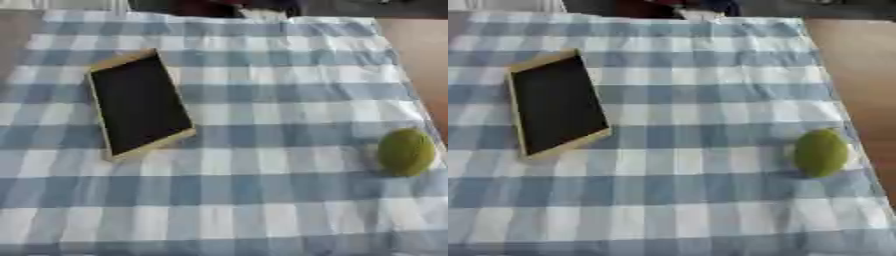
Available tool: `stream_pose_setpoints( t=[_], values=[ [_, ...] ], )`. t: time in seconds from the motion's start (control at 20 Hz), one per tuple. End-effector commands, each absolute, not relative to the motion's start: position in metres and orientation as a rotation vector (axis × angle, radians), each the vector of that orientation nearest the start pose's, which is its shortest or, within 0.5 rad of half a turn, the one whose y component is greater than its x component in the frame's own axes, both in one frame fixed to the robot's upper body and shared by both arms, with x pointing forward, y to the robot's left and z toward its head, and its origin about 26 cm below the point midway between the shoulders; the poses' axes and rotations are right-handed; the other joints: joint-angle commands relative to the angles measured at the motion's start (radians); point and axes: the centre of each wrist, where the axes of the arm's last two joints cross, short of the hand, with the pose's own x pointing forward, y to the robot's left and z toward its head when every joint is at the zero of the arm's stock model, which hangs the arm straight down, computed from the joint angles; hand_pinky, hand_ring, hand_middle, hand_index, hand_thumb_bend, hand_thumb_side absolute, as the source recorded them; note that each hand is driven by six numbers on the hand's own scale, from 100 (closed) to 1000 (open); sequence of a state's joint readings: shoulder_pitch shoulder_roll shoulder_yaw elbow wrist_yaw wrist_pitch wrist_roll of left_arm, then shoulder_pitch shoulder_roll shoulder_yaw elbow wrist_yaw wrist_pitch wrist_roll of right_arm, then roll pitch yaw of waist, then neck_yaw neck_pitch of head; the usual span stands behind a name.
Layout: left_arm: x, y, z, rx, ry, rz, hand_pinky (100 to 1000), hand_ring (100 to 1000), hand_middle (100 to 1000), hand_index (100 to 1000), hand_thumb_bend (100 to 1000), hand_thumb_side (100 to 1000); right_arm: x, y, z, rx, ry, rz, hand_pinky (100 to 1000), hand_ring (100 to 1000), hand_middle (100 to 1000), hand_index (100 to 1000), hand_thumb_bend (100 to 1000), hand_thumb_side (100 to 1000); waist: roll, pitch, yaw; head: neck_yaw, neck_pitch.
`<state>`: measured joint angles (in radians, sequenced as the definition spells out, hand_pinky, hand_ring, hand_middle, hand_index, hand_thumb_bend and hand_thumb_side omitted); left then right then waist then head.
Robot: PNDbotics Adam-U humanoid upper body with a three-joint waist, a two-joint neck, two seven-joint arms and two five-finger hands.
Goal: Pick up objects on the table and place them in the box.
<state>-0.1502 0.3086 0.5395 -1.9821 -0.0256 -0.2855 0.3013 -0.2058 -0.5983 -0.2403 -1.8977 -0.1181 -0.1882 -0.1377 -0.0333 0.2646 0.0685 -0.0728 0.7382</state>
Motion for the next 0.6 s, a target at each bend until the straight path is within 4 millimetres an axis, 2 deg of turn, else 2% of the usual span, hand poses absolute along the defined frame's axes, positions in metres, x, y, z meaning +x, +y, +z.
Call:
stream_pose_setpoints(
  t=[0.05,0.4,0.6],
  values=[
    [0.246,0.405,0.200,0.923,-2.473,0.280,667,516,730,844,100,491,0.287,-0.377,0.225,-0.568,-2.368,0.256,793,669,661,794,100,404,0.000,-0.012,-0.002,-0.001,0.003],
    [0.246,0.405,0.200,0.924,-2.470,0.282,667,516,730,844,100,491,0.287,-0.379,0.224,-0.577,-2.359,0.270,794,671,662,794,100,408,0.001,-0.013,-0.004,0.000,0.002],
    [0.245,0.406,0.200,0.931,-2.467,0.280,667,516,731,844,100,492,0.284,-0.387,0.227,-0.647,-2.310,0.402,793,680,669,793,100,399,-0.002,-0.016,-0.007,0.005,0.006]
  ],
)
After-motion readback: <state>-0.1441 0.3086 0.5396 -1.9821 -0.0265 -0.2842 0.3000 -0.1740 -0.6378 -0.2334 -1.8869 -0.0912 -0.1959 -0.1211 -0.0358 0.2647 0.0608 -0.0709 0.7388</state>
